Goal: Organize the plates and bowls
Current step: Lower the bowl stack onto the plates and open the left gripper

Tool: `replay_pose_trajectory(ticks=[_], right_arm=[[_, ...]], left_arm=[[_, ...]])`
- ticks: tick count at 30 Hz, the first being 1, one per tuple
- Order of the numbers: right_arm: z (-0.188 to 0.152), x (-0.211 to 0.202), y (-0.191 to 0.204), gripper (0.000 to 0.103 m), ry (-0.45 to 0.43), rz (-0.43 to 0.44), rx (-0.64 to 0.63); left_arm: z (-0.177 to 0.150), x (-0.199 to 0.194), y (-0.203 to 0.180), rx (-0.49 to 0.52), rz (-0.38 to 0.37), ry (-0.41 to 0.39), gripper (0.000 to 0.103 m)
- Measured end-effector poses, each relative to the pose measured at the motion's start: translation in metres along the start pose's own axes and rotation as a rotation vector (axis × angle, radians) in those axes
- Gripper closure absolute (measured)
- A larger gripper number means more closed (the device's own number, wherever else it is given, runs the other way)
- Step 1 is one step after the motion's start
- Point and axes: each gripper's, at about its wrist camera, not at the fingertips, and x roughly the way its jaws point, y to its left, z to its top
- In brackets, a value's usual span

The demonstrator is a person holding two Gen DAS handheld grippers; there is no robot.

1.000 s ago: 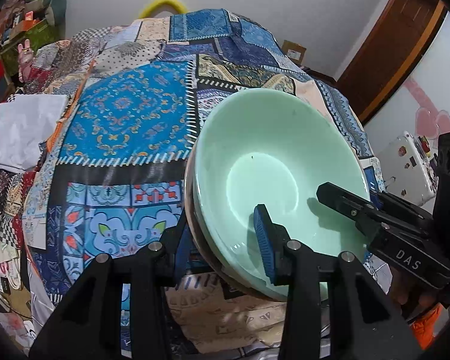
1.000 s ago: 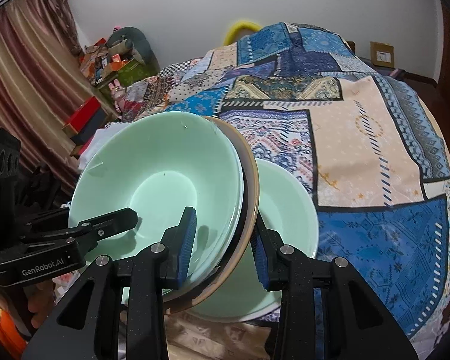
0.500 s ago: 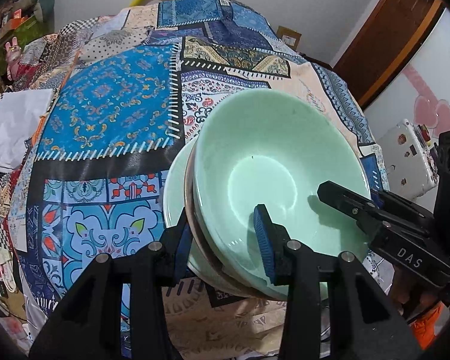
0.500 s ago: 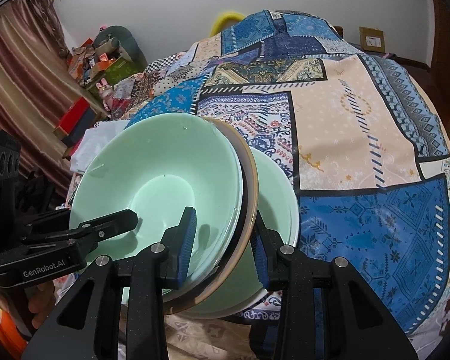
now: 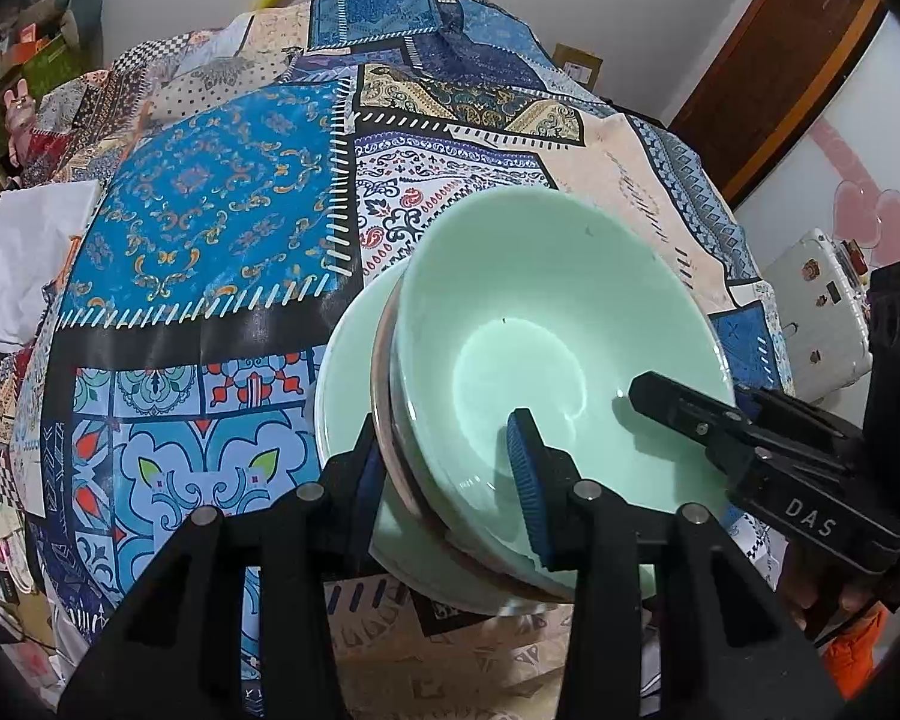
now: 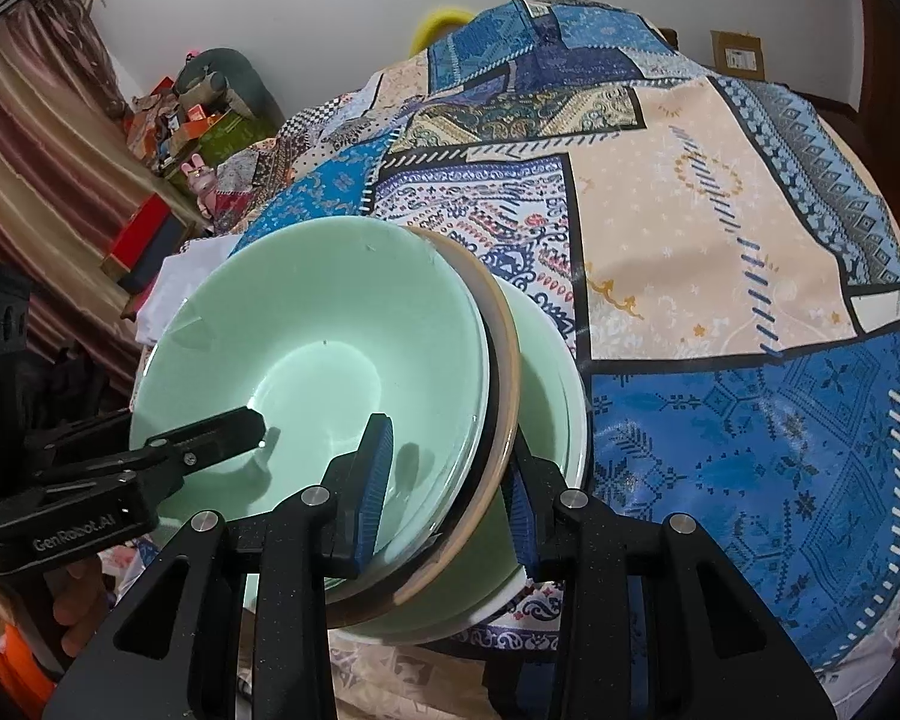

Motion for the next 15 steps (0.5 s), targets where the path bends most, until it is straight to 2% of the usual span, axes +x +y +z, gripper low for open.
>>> replay_pose_trajectory(ticks=[5,9,15], right_arm=[[-0.003,-0.002,-0.003,0.069,0.0,0.02,0.006],[0.0,-0.024,0.004,0.068,-0.073,-0.046,-0.05],[0.001,-0.055,0.011,0.067,-0.148,-0.05,-0.072]], left_arm=[[-0.001,-0.001,-0.001,0.009,-0.011,-0.003,0.063],[-0.003,-0.011,-0.003,0.019,-0.001,-0.034,0.061],[-0.008,-0.04,-0.004,0.032,0.057,-0.108,0.053]])
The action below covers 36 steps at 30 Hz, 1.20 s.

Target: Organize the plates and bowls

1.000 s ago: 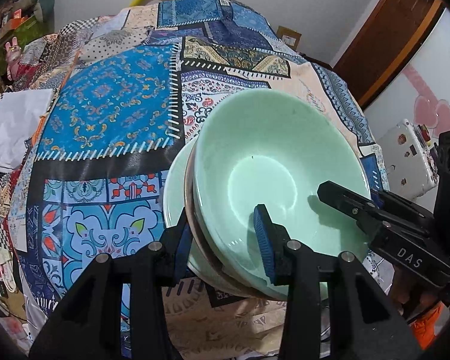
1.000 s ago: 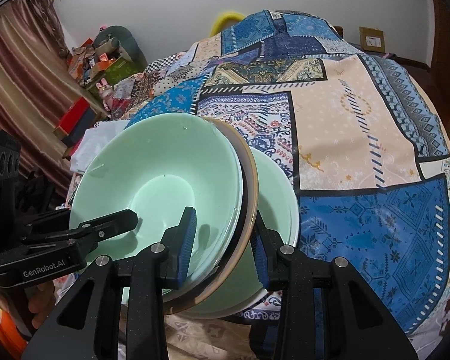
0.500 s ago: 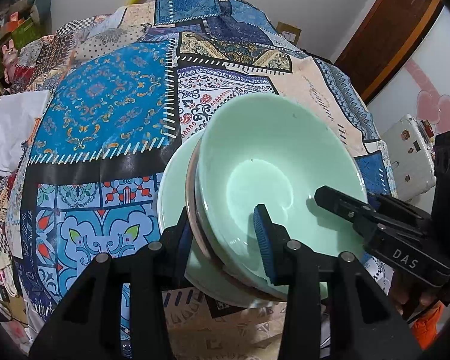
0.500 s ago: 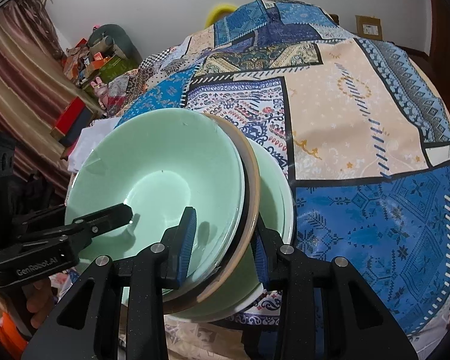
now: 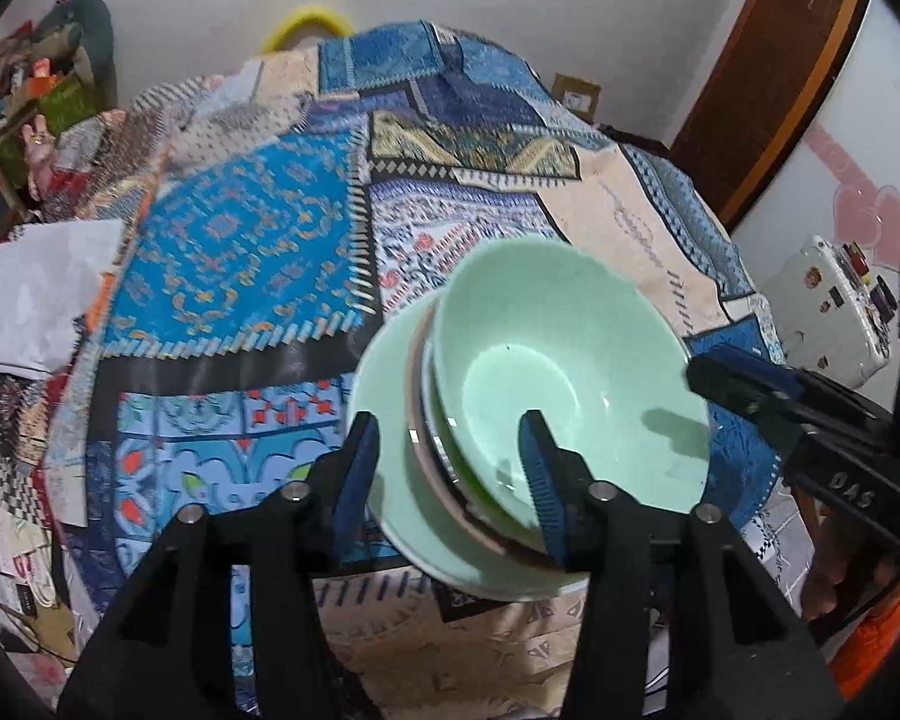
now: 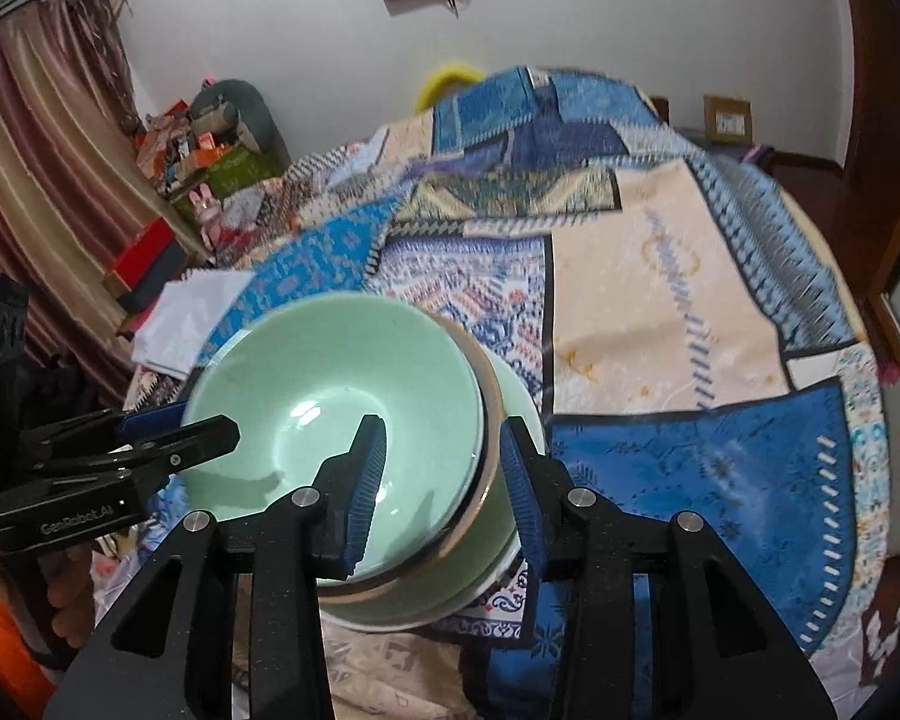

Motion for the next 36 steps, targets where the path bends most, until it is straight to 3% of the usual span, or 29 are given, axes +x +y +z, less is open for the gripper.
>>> replay_pose_trajectory(ticks=[4,7,21,30,36], right_arm=[[0.003,-0.025,0.012,0.067,-0.056,0.016,-0.031],[0.007,-0.04,0.027,0.066,-0.105,0.025,-0.061],[0.008,-0.133,0.072,0.042,-0.4,0.039,-0.174],[0.002,-0.164,0.086,0.024,-0.527,0.042,-0.206],[-0.001,-0.174,0.092,0.01,-0.589,0.033,-0.226]], left_arm=[[0.001,-0.027,0.003,-0.014,0.013,-0.061,0.053],[0.002,-0.057,0.002,-0.015,0.018,-0.136,0.046],[-0.015,-0.179,-0.025,0.073,0.079,-0.514,0.014],[-0.031,-0.219,-0.035,0.089,0.058,-0.631,0.001],[-0.041,-0.238,-0.041,0.103,0.063,-0.697,0.0]])
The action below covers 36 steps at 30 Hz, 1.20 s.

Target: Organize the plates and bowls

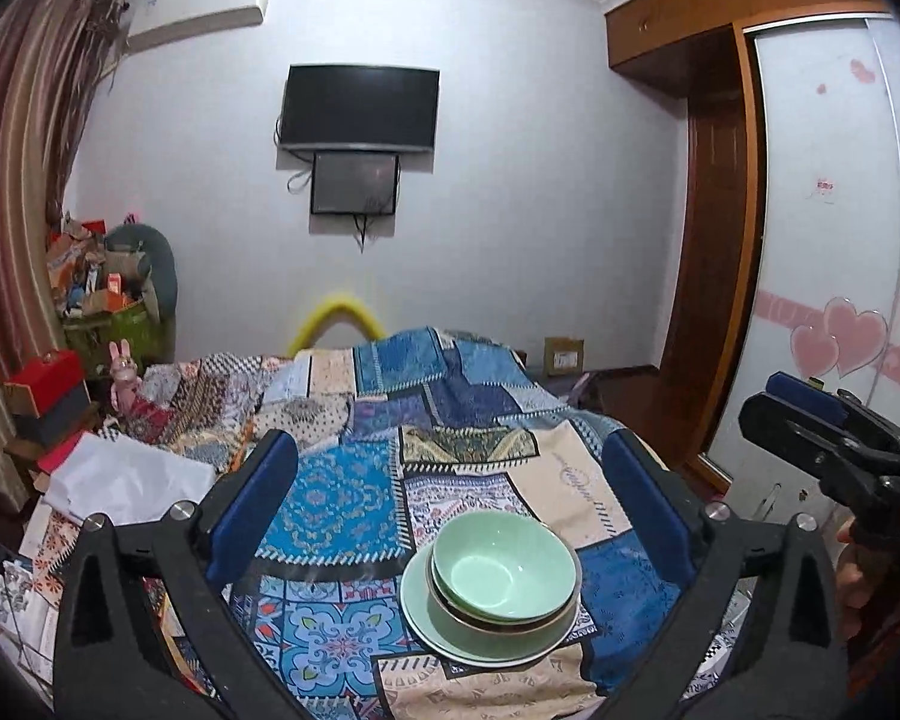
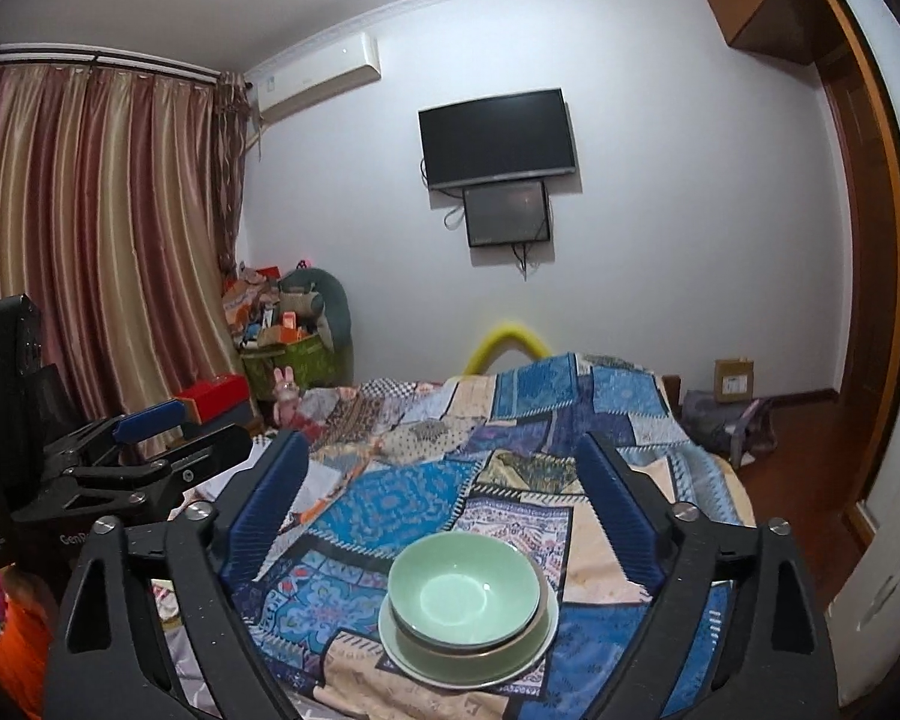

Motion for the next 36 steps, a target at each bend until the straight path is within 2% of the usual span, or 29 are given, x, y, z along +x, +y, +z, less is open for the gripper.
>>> replay_pose_trajectory(ticks=[3,15,36], right_arm=[[-0.001,-0.004,0.002,0.0,-0.024,-0.011,-0.004],[-0.005,-0.013,0.006,0.0,-0.05,-0.033,-0.02],[-0.006,-0.015,0.004,0.0,-0.049,-0.039,-0.017]], left_arm=[[0.0,-0.006,-0.002,0.011,0.004,-0.017,0.0],[-0.001,-0.02,-0.008,0.013,0.012,-0.057,0.0],[-0.001,-0.021,-0.01,0.022,0.012,-0.062,0.0]])
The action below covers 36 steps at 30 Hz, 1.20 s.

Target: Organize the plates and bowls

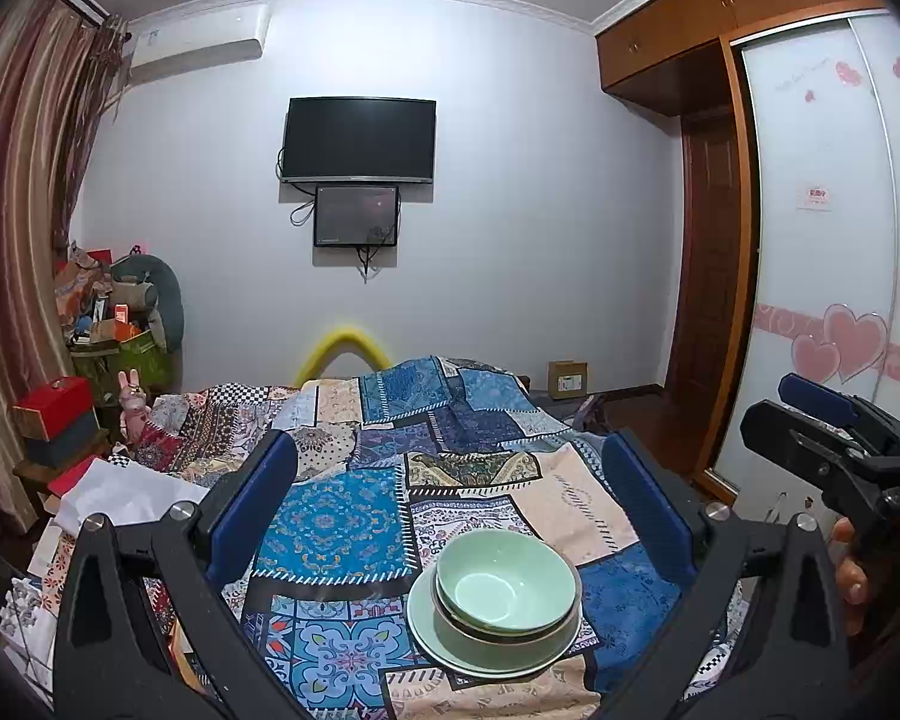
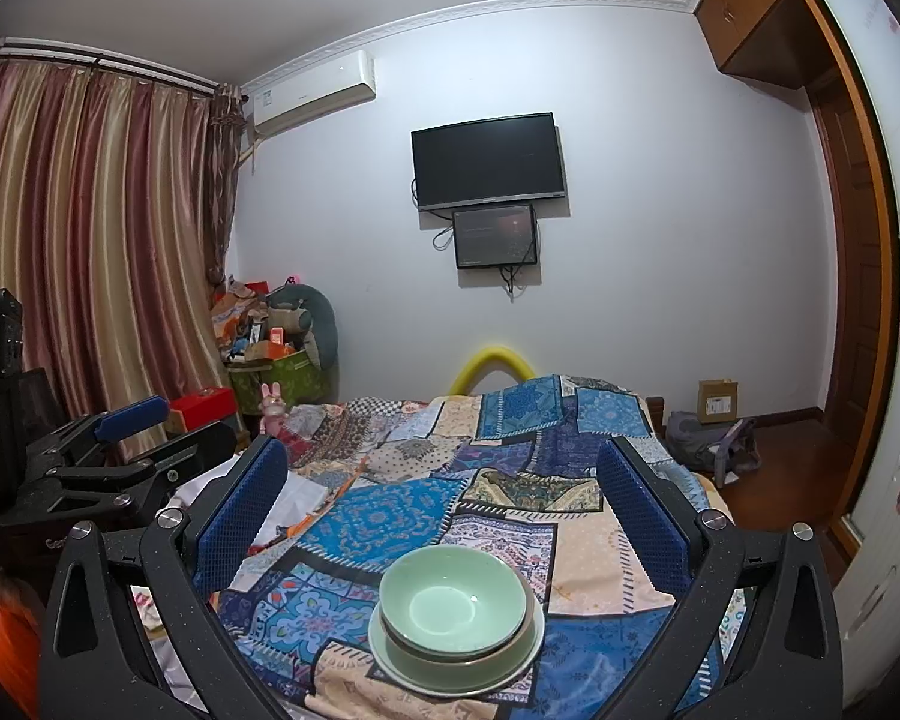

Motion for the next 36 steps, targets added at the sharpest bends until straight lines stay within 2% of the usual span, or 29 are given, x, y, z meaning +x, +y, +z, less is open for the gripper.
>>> replay_pose_trajectory(ticks=[15,23,36], right_arm=[[0.0,-0.002,-0.001,0.0,0.004,0.0,0.0],[0.0,-0.003,-0.002,0.0,0.008,0.0,0.003],[0.0,0.001,-0.004,0.0,0.022,-0.001,0.006]], left_arm=[[0.003,0.0,0.003,-0.025,-0.011,0.001,0.0],[0.003,0.007,0.004,-0.034,-0.029,0.032,0.0],[-0.001,0.01,0.0,-0.031,-0.034,0.025,0.0]])
